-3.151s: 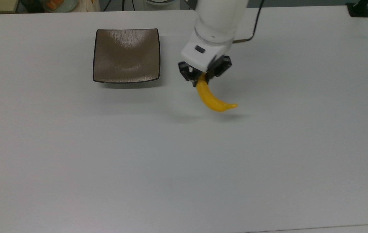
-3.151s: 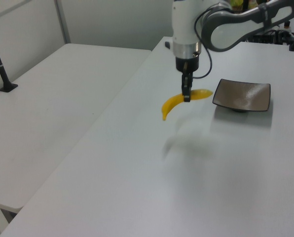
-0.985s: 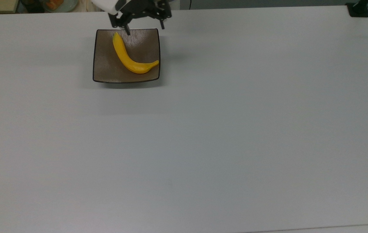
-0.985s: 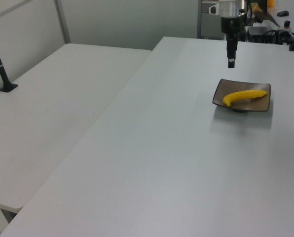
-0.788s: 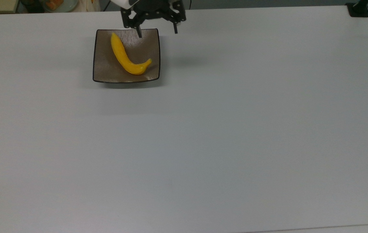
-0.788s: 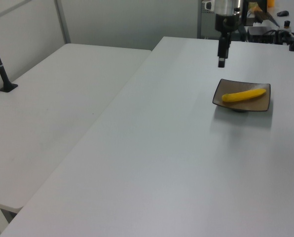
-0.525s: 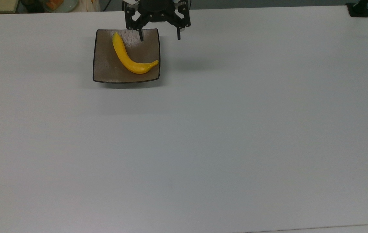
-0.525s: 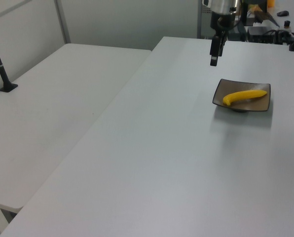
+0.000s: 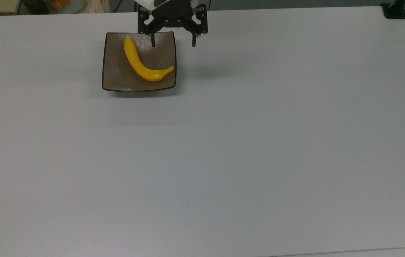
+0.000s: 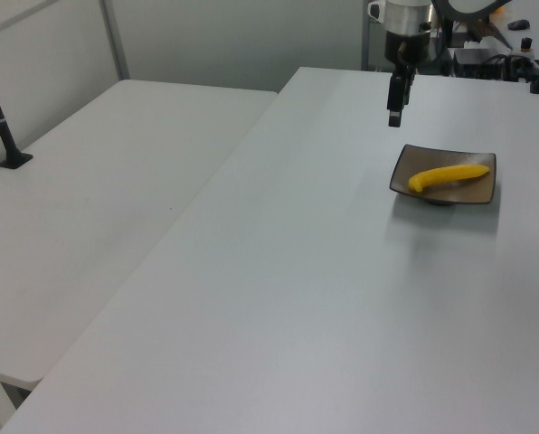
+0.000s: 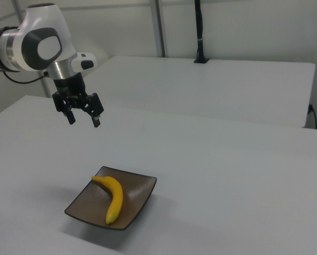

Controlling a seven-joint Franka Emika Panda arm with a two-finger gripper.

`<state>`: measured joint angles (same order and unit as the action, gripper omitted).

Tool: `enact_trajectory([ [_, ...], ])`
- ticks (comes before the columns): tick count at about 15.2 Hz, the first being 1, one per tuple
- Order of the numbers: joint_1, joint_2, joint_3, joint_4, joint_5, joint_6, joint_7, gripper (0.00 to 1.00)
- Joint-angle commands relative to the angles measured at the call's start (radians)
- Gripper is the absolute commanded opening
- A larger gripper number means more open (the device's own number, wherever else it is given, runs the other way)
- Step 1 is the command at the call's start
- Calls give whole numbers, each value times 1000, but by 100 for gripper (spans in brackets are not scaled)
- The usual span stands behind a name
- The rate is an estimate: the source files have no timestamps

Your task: Bananas placed on a ceramic plate

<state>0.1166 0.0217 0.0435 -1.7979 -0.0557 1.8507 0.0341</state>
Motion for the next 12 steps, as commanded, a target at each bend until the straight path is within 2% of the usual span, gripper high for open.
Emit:
enact_trajectory([
  [1,-5,-9,9,-6,-10,-62,10,100],
  [6,-3,-8,9,-6,2,-62,24,100],
  [9,-9,-9,3,-6,49,-61,23,100],
  [12,-11,-11,3,-6,51,-61,24,100],
])
